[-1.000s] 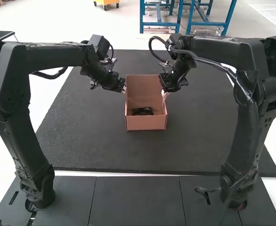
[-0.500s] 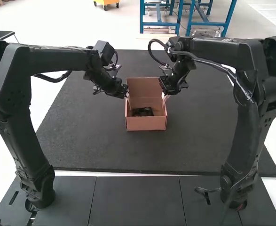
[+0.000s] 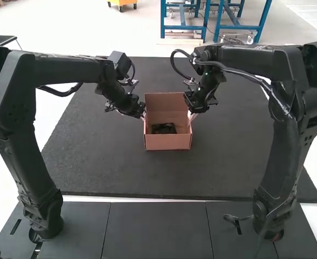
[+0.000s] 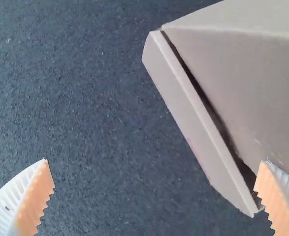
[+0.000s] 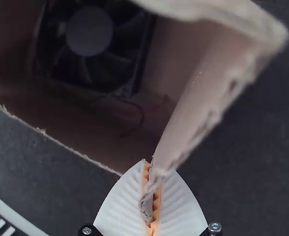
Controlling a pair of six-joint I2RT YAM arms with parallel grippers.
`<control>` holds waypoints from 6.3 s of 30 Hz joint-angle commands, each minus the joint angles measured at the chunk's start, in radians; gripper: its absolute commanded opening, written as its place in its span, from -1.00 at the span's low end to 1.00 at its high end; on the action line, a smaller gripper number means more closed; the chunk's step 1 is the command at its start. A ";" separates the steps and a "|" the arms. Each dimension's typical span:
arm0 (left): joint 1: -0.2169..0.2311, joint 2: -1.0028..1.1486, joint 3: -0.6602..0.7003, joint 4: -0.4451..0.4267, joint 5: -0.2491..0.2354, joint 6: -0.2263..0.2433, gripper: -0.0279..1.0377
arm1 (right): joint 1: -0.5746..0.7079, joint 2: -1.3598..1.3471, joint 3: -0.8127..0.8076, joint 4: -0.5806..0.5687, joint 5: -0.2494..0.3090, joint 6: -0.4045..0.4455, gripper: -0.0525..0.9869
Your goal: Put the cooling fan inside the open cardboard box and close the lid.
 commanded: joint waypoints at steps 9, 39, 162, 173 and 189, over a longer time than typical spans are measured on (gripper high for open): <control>0.020 -0.074 -0.011 -0.060 -0.101 0.107 0.86 | 0.026 -0.050 -0.029 -0.016 -0.015 -0.024 -0.93; 0.078 -0.130 0.138 0.017 -0.107 0.056 0.86 | 0.067 -0.087 0.071 -0.094 0.048 0.033 0.70; -0.040 -0.084 -0.245 0.281 0.029 -0.039 0.86 | 0.133 -0.885 -0.524 0.260 0.155 0.207 0.58; 0.059 -0.317 -0.293 0.333 0.026 -0.054 0.86 | 0.118 -0.909 -0.518 0.338 0.185 0.275 0.62; 0.188 -0.723 -0.633 0.617 0.008 -0.036 0.86 | -0.137 -1.046 -0.670 0.613 0.181 0.132 0.85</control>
